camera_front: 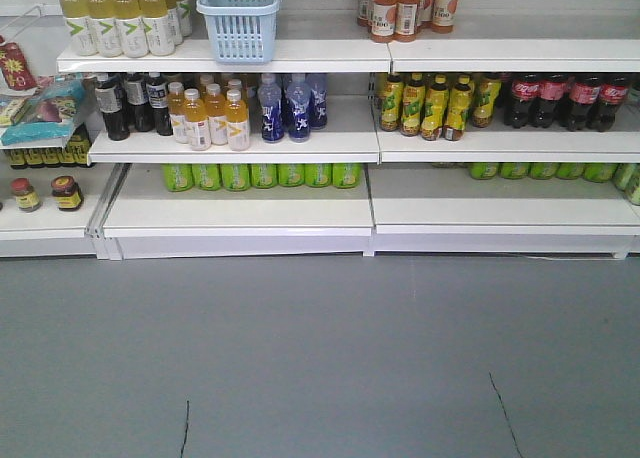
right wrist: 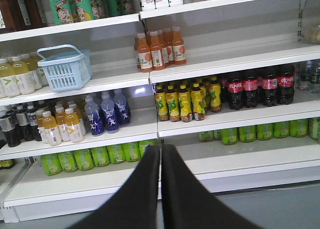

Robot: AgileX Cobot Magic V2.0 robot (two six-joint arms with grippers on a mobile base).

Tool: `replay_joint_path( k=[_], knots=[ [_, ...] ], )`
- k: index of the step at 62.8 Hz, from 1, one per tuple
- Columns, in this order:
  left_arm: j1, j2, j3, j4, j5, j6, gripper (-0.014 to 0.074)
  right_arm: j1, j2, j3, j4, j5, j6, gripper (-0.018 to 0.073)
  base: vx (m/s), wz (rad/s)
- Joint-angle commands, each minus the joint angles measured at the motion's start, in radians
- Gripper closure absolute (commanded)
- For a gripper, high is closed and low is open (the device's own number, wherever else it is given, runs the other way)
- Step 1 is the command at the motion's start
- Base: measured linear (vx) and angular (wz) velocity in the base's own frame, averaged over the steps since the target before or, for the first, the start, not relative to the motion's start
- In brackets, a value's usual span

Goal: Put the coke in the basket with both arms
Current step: 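Drive the base toward the shelf holding the light-blue basket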

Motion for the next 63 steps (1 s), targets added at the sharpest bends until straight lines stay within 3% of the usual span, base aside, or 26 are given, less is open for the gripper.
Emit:
replay_joint_path(
  k=[1, 63],
  knots=[
    [-0.001, -0.013, -0.032, -0.009, -0.066, 0.000, 0.0602, 0.002, -0.012, 0.008, -0.009, -0.070, 0.001, 0.0564, 0.00, 0.00],
    [-0.001, -0.013, -0.032, -0.009, -0.066, 0.000, 0.0602, 0.002, -0.012, 0.008, -0.009, -0.070, 0.001, 0.0564, 0.00, 0.00]
  ],
)
